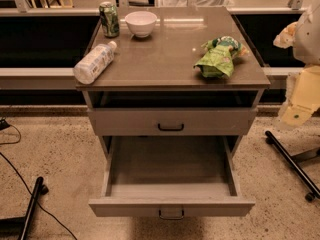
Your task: Place green rice chip bag into middle drawer
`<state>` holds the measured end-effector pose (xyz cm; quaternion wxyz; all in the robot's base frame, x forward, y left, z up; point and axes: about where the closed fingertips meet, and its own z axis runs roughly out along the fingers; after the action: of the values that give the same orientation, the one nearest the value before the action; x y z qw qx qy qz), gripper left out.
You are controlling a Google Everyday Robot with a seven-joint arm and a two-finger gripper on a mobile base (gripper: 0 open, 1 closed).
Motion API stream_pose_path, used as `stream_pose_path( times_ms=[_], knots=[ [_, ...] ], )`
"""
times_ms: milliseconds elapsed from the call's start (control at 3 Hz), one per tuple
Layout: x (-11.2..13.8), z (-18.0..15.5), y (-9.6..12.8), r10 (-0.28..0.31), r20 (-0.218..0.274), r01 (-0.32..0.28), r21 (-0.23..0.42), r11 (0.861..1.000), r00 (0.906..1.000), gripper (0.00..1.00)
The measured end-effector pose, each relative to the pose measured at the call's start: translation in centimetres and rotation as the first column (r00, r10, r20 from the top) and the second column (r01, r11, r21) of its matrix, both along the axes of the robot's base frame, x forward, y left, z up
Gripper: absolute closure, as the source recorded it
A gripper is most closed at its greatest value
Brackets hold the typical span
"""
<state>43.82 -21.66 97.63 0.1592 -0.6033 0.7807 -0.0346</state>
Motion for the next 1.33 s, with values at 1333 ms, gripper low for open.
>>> stream_pose_path(
  times_ms=[1333],
  knots=[
    [16.3,-0.1,-3.2,-0.322,0.109,0.274,0.318,0.908,0.9405,0.00]
  ],
)
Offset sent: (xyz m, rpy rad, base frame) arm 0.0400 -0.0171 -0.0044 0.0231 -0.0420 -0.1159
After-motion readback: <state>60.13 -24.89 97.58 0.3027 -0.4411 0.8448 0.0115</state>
